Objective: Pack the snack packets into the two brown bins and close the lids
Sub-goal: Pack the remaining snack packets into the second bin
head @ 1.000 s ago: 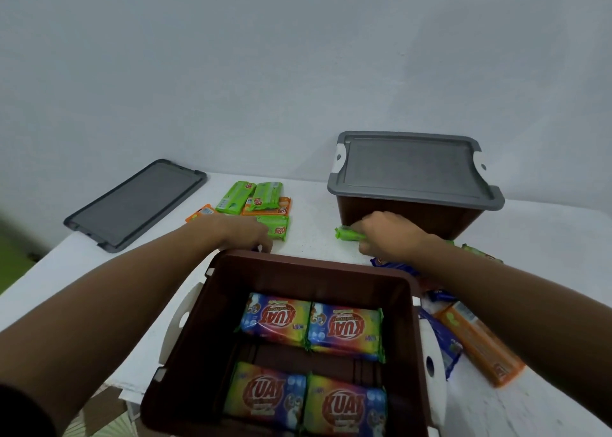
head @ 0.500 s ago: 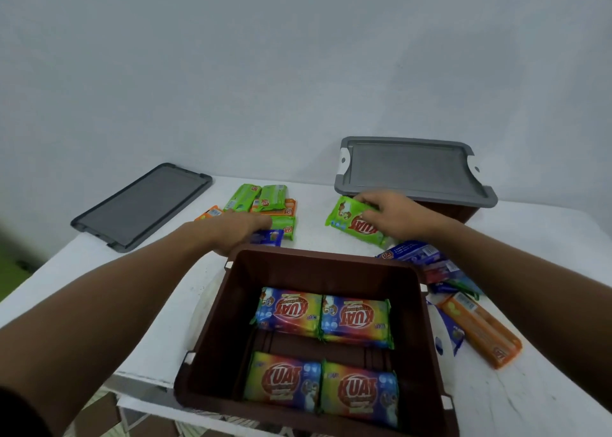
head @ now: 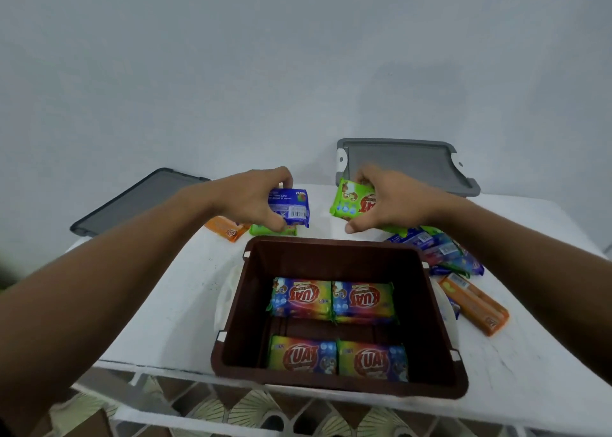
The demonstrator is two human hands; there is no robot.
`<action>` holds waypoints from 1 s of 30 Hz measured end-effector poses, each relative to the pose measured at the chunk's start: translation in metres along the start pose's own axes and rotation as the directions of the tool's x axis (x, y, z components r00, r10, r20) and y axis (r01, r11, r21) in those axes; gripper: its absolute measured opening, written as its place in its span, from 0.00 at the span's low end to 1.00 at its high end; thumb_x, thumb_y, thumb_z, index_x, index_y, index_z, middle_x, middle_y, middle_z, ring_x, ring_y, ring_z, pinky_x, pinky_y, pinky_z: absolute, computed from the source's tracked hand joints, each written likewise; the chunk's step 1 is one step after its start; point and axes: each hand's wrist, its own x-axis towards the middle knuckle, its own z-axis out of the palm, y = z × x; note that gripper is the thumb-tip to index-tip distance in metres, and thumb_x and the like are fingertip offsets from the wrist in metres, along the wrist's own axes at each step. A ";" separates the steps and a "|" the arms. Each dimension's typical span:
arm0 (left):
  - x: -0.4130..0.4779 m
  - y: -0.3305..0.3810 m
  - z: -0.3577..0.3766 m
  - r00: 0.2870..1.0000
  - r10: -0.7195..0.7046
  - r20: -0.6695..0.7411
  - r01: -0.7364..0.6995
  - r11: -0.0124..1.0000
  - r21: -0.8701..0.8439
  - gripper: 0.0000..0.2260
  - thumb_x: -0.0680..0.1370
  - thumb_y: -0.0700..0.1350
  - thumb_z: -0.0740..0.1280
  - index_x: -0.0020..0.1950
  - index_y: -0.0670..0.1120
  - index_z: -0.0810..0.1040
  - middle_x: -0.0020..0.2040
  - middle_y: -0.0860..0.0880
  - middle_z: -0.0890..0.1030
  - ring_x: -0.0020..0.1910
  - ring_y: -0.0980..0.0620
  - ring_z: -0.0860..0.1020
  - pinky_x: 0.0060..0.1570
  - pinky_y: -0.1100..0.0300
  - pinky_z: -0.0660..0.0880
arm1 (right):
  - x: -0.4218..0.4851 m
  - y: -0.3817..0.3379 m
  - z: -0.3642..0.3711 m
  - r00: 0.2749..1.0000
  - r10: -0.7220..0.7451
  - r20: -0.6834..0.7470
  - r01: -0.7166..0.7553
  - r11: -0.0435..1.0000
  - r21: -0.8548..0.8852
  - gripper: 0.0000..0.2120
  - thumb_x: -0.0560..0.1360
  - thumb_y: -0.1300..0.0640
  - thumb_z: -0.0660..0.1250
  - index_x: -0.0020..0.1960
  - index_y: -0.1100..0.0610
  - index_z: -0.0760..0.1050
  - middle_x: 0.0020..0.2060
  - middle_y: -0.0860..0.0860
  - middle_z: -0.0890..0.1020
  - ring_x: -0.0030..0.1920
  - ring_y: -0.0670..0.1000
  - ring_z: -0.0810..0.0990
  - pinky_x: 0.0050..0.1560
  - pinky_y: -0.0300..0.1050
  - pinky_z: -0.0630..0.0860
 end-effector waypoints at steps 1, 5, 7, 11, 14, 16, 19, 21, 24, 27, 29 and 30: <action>-0.004 0.007 -0.001 0.999 0.000 0.052 0.001 1.000 -0.015 0.33 0.68 0.53 0.81 0.65 0.55 0.65 0.55 0.54 0.78 0.49 0.53 0.80 0.41 0.62 0.79 | -0.004 -0.003 0.000 1.000 -0.007 0.004 0.007 1.000 -0.022 0.33 0.63 0.42 0.81 0.59 0.48 0.66 0.46 0.45 0.78 0.43 0.43 0.78 0.38 0.41 0.71; -0.017 0.024 0.005 0.990 0.043 0.135 -0.045 0.999 0.008 0.27 0.69 0.52 0.80 0.60 0.55 0.68 0.49 0.56 0.78 0.46 0.54 0.79 0.41 0.61 0.73 | -0.019 -0.011 0.003 1.000 -0.011 0.029 0.014 0.995 -0.095 0.32 0.62 0.41 0.81 0.58 0.46 0.67 0.46 0.41 0.75 0.44 0.41 0.75 0.38 0.38 0.68; -0.024 0.032 0.007 0.988 0.066 0.140 -0.065 0.998 -0.010 0.16 0.72 0.52 0.75 0.56 0.55 0.74 0.45 0.54 0.80 0.43 0.54 0.80 0.41 0.58 0.73 | -0.026 -0.012 0.005 0.999 -0.008 0.053 0.014 0.995 -0.102 0.32 0.61 0.40 0.81 0.57 0.46 0.69 0.47 0.42 0.76 0.46 0.44 0.76 0.39 0.39 0.69; -0.034 0.045 0.005 0.985 0.079 0.151 -0.061 0.991 -0.115 0.05 0.76 0.49 0.70 0.41 0.51 0.81 0.34 0.55 0.82 0.32 0.59 0.79 0.36 0.63 0.72 | -0.040 -0.015 0.010 0.995 0.004 0.104 0.006 0.996 -0.093 0.30 0.61 0.39 0.81 0.57 0.45 0.73 0.48 0.43 0.79 0.46 0.42 0.77 0.41 0.40 0.72; -0.038 0.050 0.008 0.958 0.095 0.269 -0.050 0.984 -0.171 0.05 0.75 0.48 0.72 0.40 0.50 0.80 0.37 0.52 0.84 0.36 0.54 0.83 0.38 0.56 0.77 | -0.050 -0.018 0.015 0.991 0.002 0.135 0.006 0.998 -0.058 0.29 0.61 0.39 0.81 0.56 0.44 0.74 0.48 0.43 0.80 0.47 0.42 0.79 0.42 0.39 0.74; -0.040 0.051 0.014 0.931 0.117 0.346 -0.029 0.968 -0.248 0.03 0.76 0.44 0.74 0.47 0.50 0.81 0.44 0.50 0.87 0.43 0.50 0.86 0.44 0.52 0.81 | -0.055 -0.020 0.019 0.987 0.012 0.158 -0.004 0.999 -0.052 0.30 0.60 0.39 0.81 0.57 0.44 0.74 0.49 0.43 0.81 0.48 0.43 0.80 0.44 0.41 0.78; -0.038 0.048 0.028 0.881 0.163 0.444 0.020 0.925 -0.378 0.06 0.77 0.43 0.75 0.52 0.52 0.82 0.51 0.48 0.87 0.50 0.46 0.86 0.51 0.47 0.81 | -0.061 -0.021 0.028 0.982 0.026 0.187 -0.016 0.998 -0.057 0.29 0.61 0.41 0.82 0.57 0.45 0.74 0.49 0.43 0.81 0.47 0.44 0.81 0.46 0.43 0.81; -0.035 0.046 0.035 0.857 0.155 0.491 0.055 0.920 -0.388 0.07 0.77 0.45 0.75 0.53 0.50 0.82 0.54 0.46 0.87 0.54 0.43 0.85 0.57 0.42 0.80 | -0.066 -0.022 0.034 0.977 0.040 0.211 -0.028 0.998 -0.059 0.28 0.62 0.43 0.82 0.57 0.45 0.74 0.49 0.43 0.81 0.46 0.43 0.82 0.45 0.43 0.81; -0.031 0.046 0.046 0.849 0.091 0.520 0.130 0.919 -0.373 0.10 0.76 0.44 0.76 0.55 0.45 0.82 0.54 0.44 0.87 0.54 0.43 0.85 0.59 0.40 0.80 | -0.072 -0.022 0.045 0.971 0.046 0.236 -0.020 0.994 -0.109 0.28 0.63 0.42 0.81 0.58 0.44 0.73 0.50 0.43 0.80 0.47 0.43 0.80 0.46 0.41 0.81; -0.027 0.049 0.056 0.822 0.052 0.567 0.193 0.911 -0.364 0.13 0.74 0.40 0.77 0.58 0.43 0.80 0.54 0.43 0.87 0.54 0.43 0.85 0.58 0.42 0.80 | -0.077 -0.022 0.058 0.950 0.047 0.308 0.001 0.988 -0.153 0.30 0.63 0.41 0.80 0.59 0.44 0.72 0.52 0.42 0.79 0.48 0.43 0.79 0.47 0.40 0.79; -0.025 0.050 0.063 0.793 0.022 0.609 0.228 0.916 -0.330 0.14 0.75 0.40 0.76 0.58 0.44 0.79 0.54 0.43 0.86 0.55 0.42 0.85 0.57 0.42 0.81 | -0.079 -0.021 0.069 0.931 0.056 0.362 0.006 0.986 -0.169 0.31 0.64 0.42 0.80 0.62 0.45 0.71 0.54 0.44 0.78 0.50 0.45 0.78 0.49 0.42 0.79; -0.024 0.050 0.067 0.777 0.006 0.629 0.238 0.923 -0.303 0.14 0.76 0.40 0.75 0.59 0.43 0.79 0.55 0.42 0.86 0.56 0.42 0.85 0.57 0.42 0.81 | -0.080 -0.021 0.074 0.924 0.060 0.377 0.012 0.982 -0.186 0.32 0.64 0.42 0.80 0.63 0.46 0.71 0.55 0.45 0.78 0.51 0.46 0.78 0.50 0.43 0.80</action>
